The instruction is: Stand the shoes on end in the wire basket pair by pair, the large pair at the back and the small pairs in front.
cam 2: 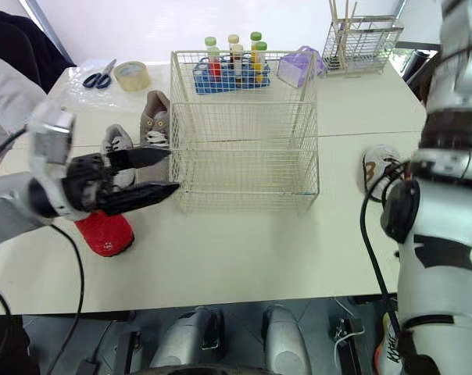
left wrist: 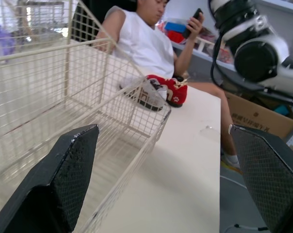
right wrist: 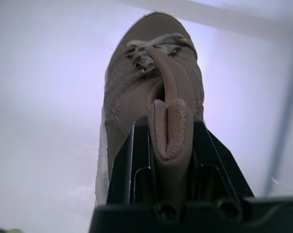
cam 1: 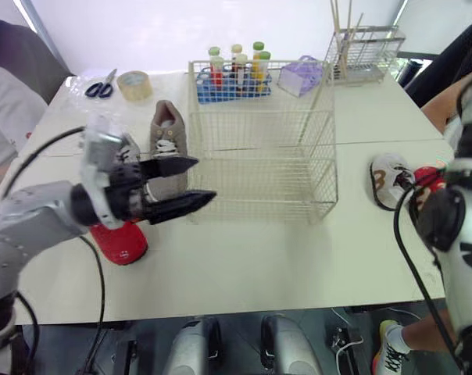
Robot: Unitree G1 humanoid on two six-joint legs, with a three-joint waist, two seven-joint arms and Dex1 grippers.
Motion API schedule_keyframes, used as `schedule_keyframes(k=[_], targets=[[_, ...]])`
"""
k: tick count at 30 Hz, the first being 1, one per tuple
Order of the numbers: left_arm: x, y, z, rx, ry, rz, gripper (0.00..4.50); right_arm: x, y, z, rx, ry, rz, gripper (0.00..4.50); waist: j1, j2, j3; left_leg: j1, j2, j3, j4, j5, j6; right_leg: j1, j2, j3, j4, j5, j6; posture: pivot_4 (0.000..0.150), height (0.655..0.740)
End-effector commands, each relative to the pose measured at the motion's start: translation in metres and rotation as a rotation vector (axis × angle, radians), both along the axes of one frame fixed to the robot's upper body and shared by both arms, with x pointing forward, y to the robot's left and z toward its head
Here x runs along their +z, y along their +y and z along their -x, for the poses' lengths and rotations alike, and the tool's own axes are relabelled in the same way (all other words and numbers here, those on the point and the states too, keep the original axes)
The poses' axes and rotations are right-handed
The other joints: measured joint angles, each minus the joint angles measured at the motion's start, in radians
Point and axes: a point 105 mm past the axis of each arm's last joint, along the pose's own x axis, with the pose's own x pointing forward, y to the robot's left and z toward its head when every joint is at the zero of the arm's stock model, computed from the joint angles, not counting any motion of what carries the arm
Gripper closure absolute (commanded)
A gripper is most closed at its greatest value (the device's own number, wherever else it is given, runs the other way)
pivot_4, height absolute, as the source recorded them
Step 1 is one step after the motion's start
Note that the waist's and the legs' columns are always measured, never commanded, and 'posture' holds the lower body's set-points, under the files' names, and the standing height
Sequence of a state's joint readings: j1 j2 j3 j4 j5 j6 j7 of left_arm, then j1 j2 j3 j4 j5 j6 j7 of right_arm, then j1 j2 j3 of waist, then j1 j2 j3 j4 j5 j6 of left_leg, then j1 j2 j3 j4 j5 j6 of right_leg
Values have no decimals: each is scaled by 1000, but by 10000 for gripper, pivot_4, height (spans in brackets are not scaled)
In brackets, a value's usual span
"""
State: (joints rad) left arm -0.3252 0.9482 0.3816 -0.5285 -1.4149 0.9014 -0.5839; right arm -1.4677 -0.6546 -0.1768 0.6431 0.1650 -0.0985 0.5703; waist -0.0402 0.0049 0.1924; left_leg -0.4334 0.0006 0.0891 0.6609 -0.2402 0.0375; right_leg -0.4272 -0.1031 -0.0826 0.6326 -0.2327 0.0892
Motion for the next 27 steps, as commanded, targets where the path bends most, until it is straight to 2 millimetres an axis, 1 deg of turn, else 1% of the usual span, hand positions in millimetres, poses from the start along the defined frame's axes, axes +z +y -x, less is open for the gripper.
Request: schedule_keyframes(k=[1, 3, 4, 5, 8, 10, 13, 15, 17, 20, 22, 27], targets=[[27, 26, 12, 77, -55, 11, 0, 24, 44, 32, 234, -107, 227, 39589, -3, -2, 2, 0, 0, 0, 0, 0, 1, 0, 0, 0, 0, 0, 0, 1500, 7371], [45, 50, 18, 178, -88, 12, 0, 15, 71, 41, 418, -80, 383, 39589, -4, -3, 3, 0, 0, 0, 0, -1, 2, 0, -1, 0, 0, 0, 0, 1500, 7371], [50, 57, 20, 209, -99, 14, 0, 11, 78, 44, 474, -73, 429, 39589, -3, -4, 3, 0, 0, 0, 0, -2, 3, 0, -1, 0, 0, 0, 0, 1500, 7371], [62, 69, 25, 254, -118, 47, 0, 1, 90, 48, 547, -57, 507, 39589, -2, -4, 3, 0, 0, 0, 0, -2, 3, 0, -1, -1, 0, 0, 0, 1500, 7371], [86, 96, 42, 330, -149, 113, 0, -19, 113, 56, 655, -55, 675, 39589, -1, -4, 3, 0, 0, 0, 1, -2, 2, 0, -2, -1, 0, 0, 0, 1500, 7371], [98, 108, 52, 361, -156, 135, 0, -29, 123, 62, 716, -61, 775, 39589, 0, -5, 4, -1, -1, -1, 0, -1, 1, 0, -4, -2, 0, 0, 0, 1500, 7371], [111, 101, 61, 327, -198, 142, 0, -36, 129, 65, 780, -65, 857, 39589, 1, -6, 4, -2, -2, -1, 0, -1, -1, -1, -7, -3, 0, 0, 0, 1500, 7371], [109, 90, 63, 297, -195, 125, 0, -40, 132, 63, 792, -65, 883, 39589, 1, -6, 4, -2, -4, -1, 0, -3, -4, -1, -10, -4, 0, 0, 0, 1500, 7371], [105, 86, 63, 291, -185, 122, 0, -43, 134, 63, 819, -58, 888, 39589, 0, -6, 4, -2, -5, -1, 0, -3, -4, -1, -11, -3, 0, 0, 0, 1500, 7371], [101, 89, 60, 311, -173, 141, 0, -45, 133, 62, 830, -50, 883, 39589, -6, -6, 4, -2, -5, -1, -1, -3, -5, -2, -11, -3, 0, 0, 0, 1500, 7371], [103, 93, 54, 343, -180, 180, 0, -47, 131, 62, 836, -46, 882, 39589, -6, -6, 4, -2, -5, 0, -4, -2, -7, -4, -11, -2, 0, 1, 0, 1500, 7371], [101, 93, 42, 349, -176, 185, 0, -50, 128, 67, 853, -38, 897, 39589, -5, -6, 4, -2, -5, 0, -12, 2, -12, -8, -11, -2, 1, 1, -1, 1500, 7371]])
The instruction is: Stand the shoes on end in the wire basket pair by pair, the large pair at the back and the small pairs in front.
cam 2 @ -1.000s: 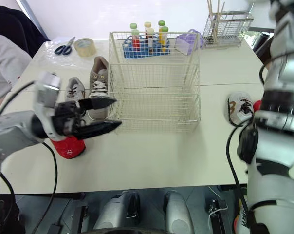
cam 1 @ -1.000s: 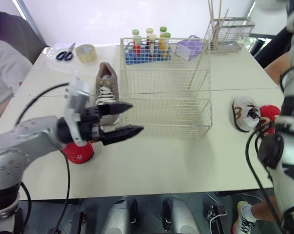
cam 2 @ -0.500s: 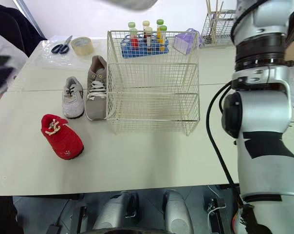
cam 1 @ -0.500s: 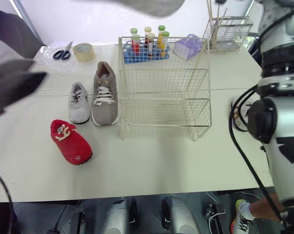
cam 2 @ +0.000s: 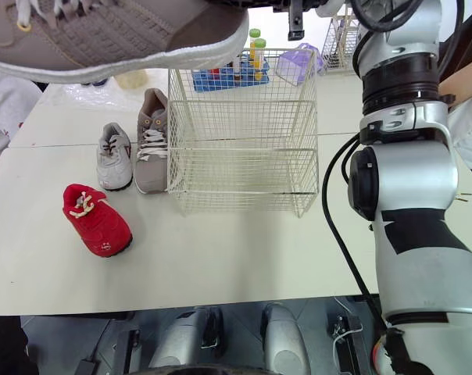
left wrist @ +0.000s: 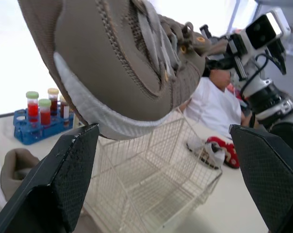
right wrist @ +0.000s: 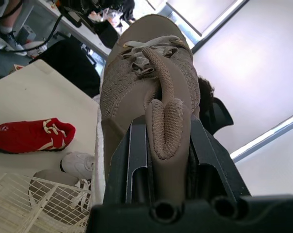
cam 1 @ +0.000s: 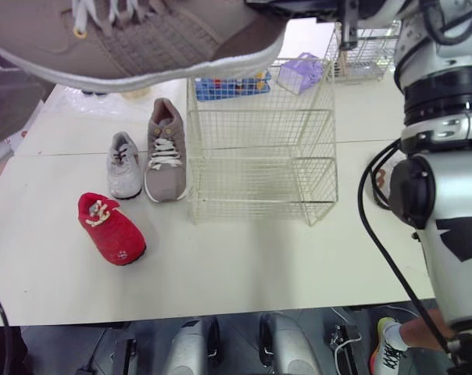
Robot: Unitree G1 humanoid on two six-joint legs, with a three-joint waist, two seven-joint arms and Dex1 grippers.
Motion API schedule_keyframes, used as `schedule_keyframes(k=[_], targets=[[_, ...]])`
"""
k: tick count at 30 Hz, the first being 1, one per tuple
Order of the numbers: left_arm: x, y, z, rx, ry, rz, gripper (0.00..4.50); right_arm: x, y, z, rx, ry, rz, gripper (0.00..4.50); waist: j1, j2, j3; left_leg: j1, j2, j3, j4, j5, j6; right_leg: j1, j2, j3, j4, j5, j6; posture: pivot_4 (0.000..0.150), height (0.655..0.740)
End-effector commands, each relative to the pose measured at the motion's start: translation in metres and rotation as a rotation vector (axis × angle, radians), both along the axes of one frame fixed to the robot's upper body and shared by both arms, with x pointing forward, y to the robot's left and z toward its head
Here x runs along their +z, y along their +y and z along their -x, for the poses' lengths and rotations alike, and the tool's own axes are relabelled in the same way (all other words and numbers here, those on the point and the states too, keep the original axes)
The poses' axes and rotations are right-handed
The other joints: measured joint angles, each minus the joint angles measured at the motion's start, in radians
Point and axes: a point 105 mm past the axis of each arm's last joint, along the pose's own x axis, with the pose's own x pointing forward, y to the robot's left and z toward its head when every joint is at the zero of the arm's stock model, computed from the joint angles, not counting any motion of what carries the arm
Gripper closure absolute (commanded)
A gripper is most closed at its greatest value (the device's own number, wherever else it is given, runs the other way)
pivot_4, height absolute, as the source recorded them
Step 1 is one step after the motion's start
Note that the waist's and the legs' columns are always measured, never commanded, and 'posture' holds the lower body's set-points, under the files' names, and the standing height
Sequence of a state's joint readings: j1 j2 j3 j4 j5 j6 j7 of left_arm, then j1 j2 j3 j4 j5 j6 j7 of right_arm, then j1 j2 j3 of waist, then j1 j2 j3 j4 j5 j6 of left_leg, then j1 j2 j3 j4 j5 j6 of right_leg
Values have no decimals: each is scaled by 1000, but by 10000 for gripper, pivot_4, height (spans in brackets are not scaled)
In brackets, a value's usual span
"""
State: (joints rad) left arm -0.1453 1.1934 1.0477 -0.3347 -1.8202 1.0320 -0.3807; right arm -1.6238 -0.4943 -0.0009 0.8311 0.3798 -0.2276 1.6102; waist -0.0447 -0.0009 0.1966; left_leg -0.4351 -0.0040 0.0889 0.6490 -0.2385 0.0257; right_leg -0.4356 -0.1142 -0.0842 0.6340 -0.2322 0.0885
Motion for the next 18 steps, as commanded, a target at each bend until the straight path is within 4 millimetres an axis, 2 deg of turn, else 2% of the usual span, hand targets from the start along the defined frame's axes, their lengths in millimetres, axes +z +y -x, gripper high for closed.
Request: schedule_keyframes(k=[1, 5, 11, 18], targets=[[5, 4, -7, 14, -25, 13, 0, 18, -3, 23, 69, -85, -31, 39589, 0, 0, 0, 0, 0, 0, 0, 0, 0, 0, 0, 0, 0, 0, 0, 1500, 7371], [1, 10, -18, 19, -5, 9, 0, 16, -8, 26, 64, -83, -21, 39589, 0, 0, 0, 0, 0, 1, 0, 0, 0, 0, 0, 0, 0, 0, 0, 1500, 7371], [-2, 16, -23, 8, -1, -1, 0, 11, -10, 24, 43, -62, -3, 39589, 0, 0, 0, 0, 0, 2, 0, 2, 3, 0, 1, 0, 0, 0, 0, 1500, 7371], [13, 0, -18, -96, -58, 12, 0, -1, -2, 22, 45, -39, 48, 39589, 2, 0, 0, 0, 0, 2, 0, 2, 3, 0, 0, 0, 0, 0, 0, 1500, 7371]])
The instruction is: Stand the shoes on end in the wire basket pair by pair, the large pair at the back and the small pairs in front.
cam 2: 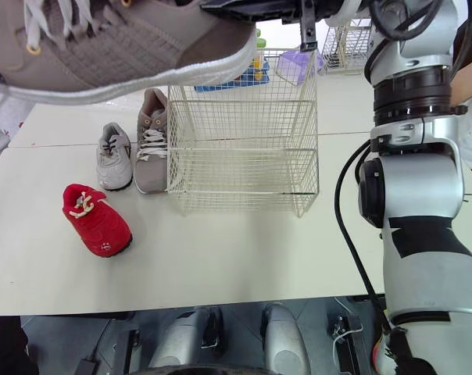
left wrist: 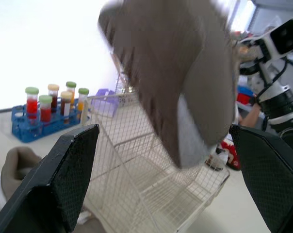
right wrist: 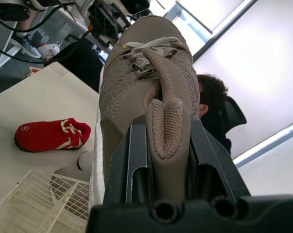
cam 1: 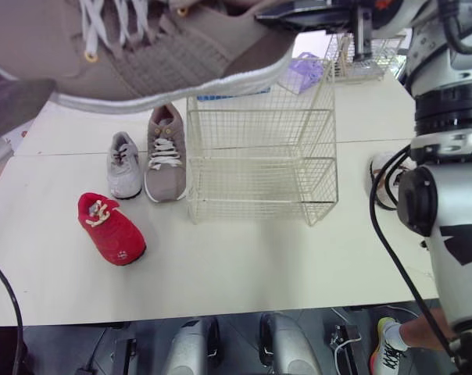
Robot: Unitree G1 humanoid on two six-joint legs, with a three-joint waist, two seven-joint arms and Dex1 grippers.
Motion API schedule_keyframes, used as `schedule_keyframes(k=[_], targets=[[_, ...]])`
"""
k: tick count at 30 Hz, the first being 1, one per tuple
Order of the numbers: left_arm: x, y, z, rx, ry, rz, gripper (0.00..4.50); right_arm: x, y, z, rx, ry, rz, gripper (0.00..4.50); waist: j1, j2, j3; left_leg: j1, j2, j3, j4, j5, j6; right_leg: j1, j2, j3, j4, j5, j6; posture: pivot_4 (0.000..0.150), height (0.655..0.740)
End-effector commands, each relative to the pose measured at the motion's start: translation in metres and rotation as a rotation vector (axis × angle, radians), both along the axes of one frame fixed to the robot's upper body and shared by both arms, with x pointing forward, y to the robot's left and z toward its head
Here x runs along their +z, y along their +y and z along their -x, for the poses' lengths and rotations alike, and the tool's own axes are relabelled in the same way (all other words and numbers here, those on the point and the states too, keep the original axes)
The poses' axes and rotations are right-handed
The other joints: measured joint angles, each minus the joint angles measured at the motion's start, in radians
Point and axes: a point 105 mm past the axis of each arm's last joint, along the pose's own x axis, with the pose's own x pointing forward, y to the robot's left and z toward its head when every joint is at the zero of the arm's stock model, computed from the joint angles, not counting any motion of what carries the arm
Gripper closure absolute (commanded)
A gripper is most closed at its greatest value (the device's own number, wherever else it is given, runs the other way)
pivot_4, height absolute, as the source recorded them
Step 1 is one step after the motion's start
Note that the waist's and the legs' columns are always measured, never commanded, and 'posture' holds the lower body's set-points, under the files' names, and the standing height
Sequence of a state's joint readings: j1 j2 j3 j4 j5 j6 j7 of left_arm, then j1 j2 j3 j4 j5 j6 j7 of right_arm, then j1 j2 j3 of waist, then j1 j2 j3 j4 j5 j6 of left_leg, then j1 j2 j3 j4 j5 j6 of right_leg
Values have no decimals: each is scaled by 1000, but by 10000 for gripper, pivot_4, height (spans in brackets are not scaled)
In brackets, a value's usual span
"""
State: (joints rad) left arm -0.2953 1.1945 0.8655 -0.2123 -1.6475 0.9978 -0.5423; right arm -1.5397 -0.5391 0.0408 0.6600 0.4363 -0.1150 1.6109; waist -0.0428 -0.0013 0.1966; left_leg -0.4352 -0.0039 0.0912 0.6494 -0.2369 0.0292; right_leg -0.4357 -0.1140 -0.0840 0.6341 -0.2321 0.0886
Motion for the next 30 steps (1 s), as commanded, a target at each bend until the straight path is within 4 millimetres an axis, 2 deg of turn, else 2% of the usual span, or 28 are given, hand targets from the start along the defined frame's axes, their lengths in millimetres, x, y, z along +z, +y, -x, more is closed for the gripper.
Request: schedule_keyframes(k=[1, 7, 10, 12, 14, 17, 20, 21, 25, 27, 28, 30], targets=[[13, -9, 7, -57, -51, 0, 0, 9, 3, 11, 23, -75, 4, 39589, -1, 0, 0, 0, 0, 0, 0, 0, 0, 0, 0, 0, 0, 0, 0, 1500, 7371], [9, -12, 5, -75, -18, 4, 0, 2, 11, 10, 36, -66, 30, 39589, -1, 0, 0, 0, 0, 0, 0, 0, 0, 0, 0, 0, 0, 0, 0, 1500, 7371], [1, -12, 4, -82, 23, -1, 8290, 1, 14, 11, 46, -75, 35, 40144, -1, 0, 0, 0, 0, 0, 0, 0, 0, 0, 0, 0, 0, 0, 0, 1500, 7371], [-2, -11, 4, -82, 36, -9, 18553, 0, 15, 11, 44, -90, 45, 40144, -1, 0, 0, 0, 0, 0, 0, 0, 0, 0, 0, 0, 1, 0, 0, 1500, 7371], [-3, -11, 4, -79, 36, -3, 26676, 2, 16, 12, 50, -89, 40, 40144, -1, 0, 0, 0, 0, 0, 0, 0, 0, 0, 0, 0, 1, 0, 0, 1500, 7371], [-5, -11, 2, -67, 41, 11, 35392, 3, 16, 17, 74, -70, 39, 40144, 0, 0, 0, 0, 0, 0, 0, 0, 0, 0, 0, 0, 1, 0, 0, 1500, 7371], [-5, -9, 1, -49, 12, 77, 35539, 2, 10, 16, 40, -47, 46, 29668, 2, -1, 0, 0, 0, 0, 1, 0, 0, 0, 0, 0, 1, 0, 0, 1500, 7371], [-4, -9, 2, -49, -2, 104, 35539, 1, 6, 14, 22, -34, 45, 24159, 2, -1, 0, 0, 0, 0, 1, 0, 0, 0, 0, 0, 1, 0, 0, 1500, 7371], [-6, -8, 7, -10, -87, 272, 35539, 38, -29, -10, -192, 40, -235, 3402, 2, -3, -1, 0, -1, -2, 1, -1, -1, 1, -2, 0, 0, 0, 0, 1500, 7371], [-10, -2, 5, 61, -122, 358, 35539, 46, -57, -19, -235, 184, -417, 3402, 3, -3, -1, 0, -1, -2, 1, -2, -3, 1, -3, 0, 0, 0, 0, 1500, 7371], [-14, -1, 6, 87, -131, 397, 35539, 41, -71, -26, -254, 288, -490, 3402, 4, -4, -1, 0, -1, -2, 1, -2, -3, 1, -3, 0, 0, 0, 0, 1500, 7371], [-20, -2, 9, 97, -140, 449, 35539, 24, -84, -37, -294, 427, -558, 3402, 8, -8, -3, 0, -1, -3, 0, -2, -2, 3, -3, -1, -3, 0, -1, 1500, 7371]])
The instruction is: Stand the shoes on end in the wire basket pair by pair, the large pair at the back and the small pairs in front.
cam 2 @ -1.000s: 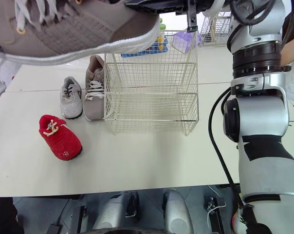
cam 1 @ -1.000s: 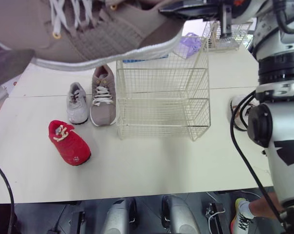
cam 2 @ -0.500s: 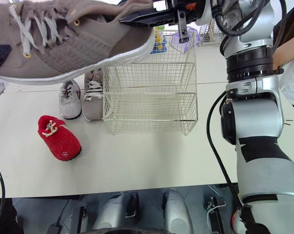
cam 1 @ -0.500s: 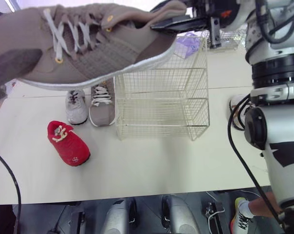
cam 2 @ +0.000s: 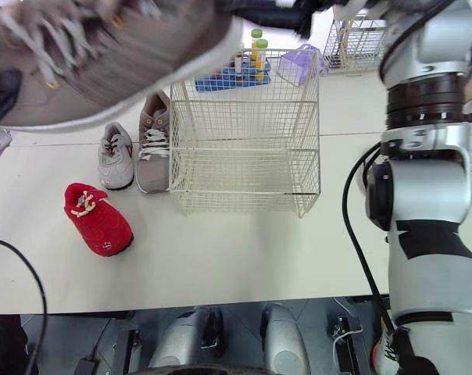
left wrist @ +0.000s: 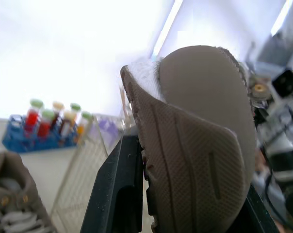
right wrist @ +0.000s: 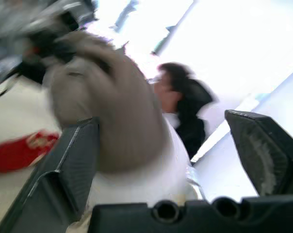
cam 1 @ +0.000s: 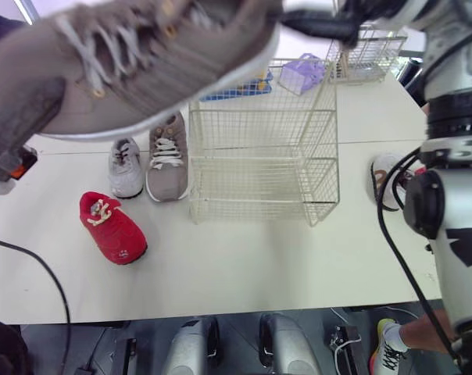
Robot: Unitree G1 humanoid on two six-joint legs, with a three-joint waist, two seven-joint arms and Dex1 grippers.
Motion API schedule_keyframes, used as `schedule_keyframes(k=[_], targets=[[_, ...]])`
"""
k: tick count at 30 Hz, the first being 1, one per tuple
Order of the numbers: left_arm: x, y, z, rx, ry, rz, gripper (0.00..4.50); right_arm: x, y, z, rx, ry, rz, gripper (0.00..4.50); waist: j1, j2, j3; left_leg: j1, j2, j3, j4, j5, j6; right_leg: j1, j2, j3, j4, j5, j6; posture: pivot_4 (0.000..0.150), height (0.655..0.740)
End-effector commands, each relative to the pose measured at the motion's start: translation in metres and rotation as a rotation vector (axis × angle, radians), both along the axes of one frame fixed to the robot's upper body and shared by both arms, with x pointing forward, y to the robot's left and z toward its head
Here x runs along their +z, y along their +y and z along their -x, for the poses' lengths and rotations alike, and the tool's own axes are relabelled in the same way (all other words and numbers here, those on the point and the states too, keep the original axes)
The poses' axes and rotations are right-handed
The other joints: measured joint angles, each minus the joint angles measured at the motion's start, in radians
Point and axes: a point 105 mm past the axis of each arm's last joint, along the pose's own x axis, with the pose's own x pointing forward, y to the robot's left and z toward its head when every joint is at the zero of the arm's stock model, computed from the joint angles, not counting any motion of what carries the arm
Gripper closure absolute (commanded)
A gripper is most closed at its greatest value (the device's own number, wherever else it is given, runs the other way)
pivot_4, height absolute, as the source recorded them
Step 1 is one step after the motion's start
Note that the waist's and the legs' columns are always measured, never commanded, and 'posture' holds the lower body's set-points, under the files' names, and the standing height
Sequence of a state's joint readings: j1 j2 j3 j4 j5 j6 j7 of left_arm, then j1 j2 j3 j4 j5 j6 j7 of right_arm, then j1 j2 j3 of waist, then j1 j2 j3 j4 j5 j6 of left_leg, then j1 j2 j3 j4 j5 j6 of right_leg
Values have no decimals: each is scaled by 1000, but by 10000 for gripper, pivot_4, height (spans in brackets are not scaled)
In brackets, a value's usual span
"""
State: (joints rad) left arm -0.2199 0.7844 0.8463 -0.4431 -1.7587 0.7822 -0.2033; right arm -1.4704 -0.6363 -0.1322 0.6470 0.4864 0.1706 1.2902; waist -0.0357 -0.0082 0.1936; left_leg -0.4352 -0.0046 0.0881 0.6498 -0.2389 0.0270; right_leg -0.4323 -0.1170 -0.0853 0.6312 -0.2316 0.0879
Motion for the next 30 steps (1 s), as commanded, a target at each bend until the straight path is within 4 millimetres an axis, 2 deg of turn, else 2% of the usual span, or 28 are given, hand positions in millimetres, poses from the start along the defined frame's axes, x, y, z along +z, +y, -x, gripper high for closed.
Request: schedule_keyframes(k=[1, 3, 4, 7, 9, 11, 13, 17, 21, 30], targets=[[9, -3, 20, 22, -113, 77, 35539, -20, -25, -14, -38, 217, -189, 3402, 0, -1, -1, 0, 0, 0, 0, 0, 0, 1, 0, -1, -1, 0, 0, 1500, 7371], [5, -5, 19, 7, -136, 152, 35539, -43, -22, -18, 21, 375, -295, 3402, -4, -1, -1, 2, 0, 0, 0, -1, 1, 3, -1, 0, -2, 0, 0, 1500, 7371], [4, -6, 18, 2, -144, 174, 35539, -47, -21, -17, 48, 419, -330, 3402, -8, -1, -1, 3, 0, 0, 1, -1, 1, 4, -1, 0, -1, 0, 0, 1500, 7371], [2, -11, 7, -8, -171, 216, 35539, -65, 2, -8, 199, 553, -419, 3402, -4, 3, 1, 4, 0, 0, 1, 2, 3, 4, 1, -1, 2, 1, -1, 1500, 7371], [5, -12, 1, -19, -208, 256, 35539, -79, 20, -4, 229, 603, -409, 3402, 1, 3, 1, 4, 1, 0, 2, 3, 3, 4, 3, -1, 3, 1, -1, 1500, 7371], [8, -13, -2, -25, -229, 277, 35539, -82, 27, -1, 239, 623, -419, 3402, 10, 3, 0, 4, 1, 0, 2, 3, 4, 4, 4, -1, 3, 1, -1, 1500, 7371], [7, -22, -11, -65, -235, 297, 35539, -89, 53, 11, 312, 666, -419, 1608, 21, 2, 0, 4, 1, 1, 4, 2, 6, 5, 4, -1, 2, 1, -1, 1500, 7371], [4, -30, -20, -105, -231, 330, 35539, -90, 83, 28, 398, 691, -402, 1608, 26, 1, -1, 3, 1, 1, 10, 0, 8, 7, 7, -2, 4, 1, -1, 1500, 7371], [0, -32, -25, -123, -216, 342, 35539, -90, 106, 33, 423, 682, -383, 1608, 24, 0, -1, 1, 1, 1, 15, -2, 12, 7, 7, -2, 3, 1, 0, 1500, 7371], [-6, -38, -26, -127, -190, 306, 35539, -76, 112, 24, 409, 625, -496, 1608, 24, 0, -1, 1, 1, 1, 15, -2, 12, 7, 8, -2, 3, 2, 1, 1500, 7371]])
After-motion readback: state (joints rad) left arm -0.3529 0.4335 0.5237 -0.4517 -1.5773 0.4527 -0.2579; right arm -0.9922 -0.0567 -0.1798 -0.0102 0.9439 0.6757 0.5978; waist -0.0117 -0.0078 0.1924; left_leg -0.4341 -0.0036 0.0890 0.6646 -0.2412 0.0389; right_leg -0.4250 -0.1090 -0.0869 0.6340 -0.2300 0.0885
